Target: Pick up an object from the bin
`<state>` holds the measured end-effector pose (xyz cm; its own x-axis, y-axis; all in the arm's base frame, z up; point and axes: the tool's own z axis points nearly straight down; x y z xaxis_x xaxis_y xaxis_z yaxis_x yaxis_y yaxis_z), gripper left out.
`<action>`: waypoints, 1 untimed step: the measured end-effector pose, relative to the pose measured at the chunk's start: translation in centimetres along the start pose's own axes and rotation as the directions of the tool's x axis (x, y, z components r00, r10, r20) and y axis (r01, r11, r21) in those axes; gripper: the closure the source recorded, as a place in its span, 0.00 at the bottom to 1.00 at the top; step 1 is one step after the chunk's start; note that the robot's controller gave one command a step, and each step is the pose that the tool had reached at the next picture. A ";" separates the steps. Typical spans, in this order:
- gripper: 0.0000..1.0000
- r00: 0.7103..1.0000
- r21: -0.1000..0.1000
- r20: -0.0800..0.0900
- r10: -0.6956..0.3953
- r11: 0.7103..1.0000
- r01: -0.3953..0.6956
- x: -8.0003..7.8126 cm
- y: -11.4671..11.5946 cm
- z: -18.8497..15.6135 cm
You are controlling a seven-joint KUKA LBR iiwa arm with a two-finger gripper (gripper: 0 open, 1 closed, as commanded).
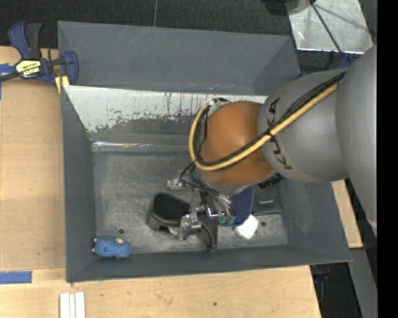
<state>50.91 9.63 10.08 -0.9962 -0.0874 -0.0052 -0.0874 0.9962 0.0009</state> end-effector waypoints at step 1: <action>0.00 0.988 0.002 -0.006 0.154 0.988 -0.154 0.1 0.0 0.1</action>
Offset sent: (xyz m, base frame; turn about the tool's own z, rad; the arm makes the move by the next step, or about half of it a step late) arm -0.0008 0.0006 -0.0008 0.1562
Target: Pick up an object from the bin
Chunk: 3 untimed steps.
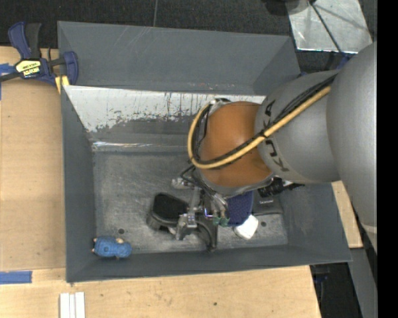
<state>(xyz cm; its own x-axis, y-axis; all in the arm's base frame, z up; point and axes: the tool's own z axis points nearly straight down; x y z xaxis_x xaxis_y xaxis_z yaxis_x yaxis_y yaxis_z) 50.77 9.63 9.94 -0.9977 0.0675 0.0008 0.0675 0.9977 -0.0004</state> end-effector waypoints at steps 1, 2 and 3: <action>0.00 0.987 0.002 -0.019 0.157 0.988 -0.157 0.0 -0.2 2.0; 0.00 0.946 0.006 0.000 0.324 0.946 -0.324 1.3 0.1 2.1; 1.00 0.946 0.004 -0.003 0.325 0.946 -0.325 1.4 0.3 2.0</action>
Offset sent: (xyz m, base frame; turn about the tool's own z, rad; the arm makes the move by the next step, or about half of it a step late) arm 0.0009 -0.0032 -0.0294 0.1669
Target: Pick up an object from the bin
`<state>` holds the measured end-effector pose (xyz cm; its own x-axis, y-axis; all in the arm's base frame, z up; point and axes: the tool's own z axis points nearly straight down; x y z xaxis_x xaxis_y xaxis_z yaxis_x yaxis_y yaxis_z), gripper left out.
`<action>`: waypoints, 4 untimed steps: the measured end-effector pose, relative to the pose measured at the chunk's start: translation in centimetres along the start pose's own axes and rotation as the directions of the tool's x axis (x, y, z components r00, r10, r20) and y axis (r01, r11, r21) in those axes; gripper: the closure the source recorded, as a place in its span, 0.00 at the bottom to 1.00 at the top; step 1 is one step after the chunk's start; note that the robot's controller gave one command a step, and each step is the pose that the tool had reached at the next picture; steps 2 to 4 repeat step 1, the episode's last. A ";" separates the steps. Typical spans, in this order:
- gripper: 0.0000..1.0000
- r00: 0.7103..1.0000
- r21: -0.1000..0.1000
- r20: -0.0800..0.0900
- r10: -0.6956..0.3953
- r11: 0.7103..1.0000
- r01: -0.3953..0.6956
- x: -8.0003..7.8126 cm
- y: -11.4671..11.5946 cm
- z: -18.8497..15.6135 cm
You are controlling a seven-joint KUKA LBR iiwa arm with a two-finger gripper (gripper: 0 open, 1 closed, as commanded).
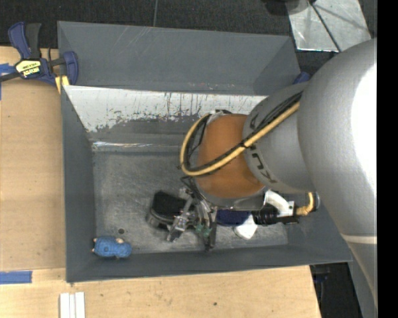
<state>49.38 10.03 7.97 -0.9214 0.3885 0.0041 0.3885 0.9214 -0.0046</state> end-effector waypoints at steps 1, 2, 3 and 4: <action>1.00 1.000 -0.006 0.007 -0.002 1.000 0.002 0.0 -0.1 -10.1; 1.00 1.000 -0.006 0.007 -0.002 1.000 0.002 0.0 -0.1 -10.1; 1.00 1.000 -0.006 0.007 -0.002 1.000 0.002 0.0 -0.1 -10.1; 1.00 1.000 -0.006 0.007 -0.002 1.000 0.002 0.0 -0.1 -10.1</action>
Offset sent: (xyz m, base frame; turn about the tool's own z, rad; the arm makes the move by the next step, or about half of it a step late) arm -0.0001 0.0000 0.0990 0.0000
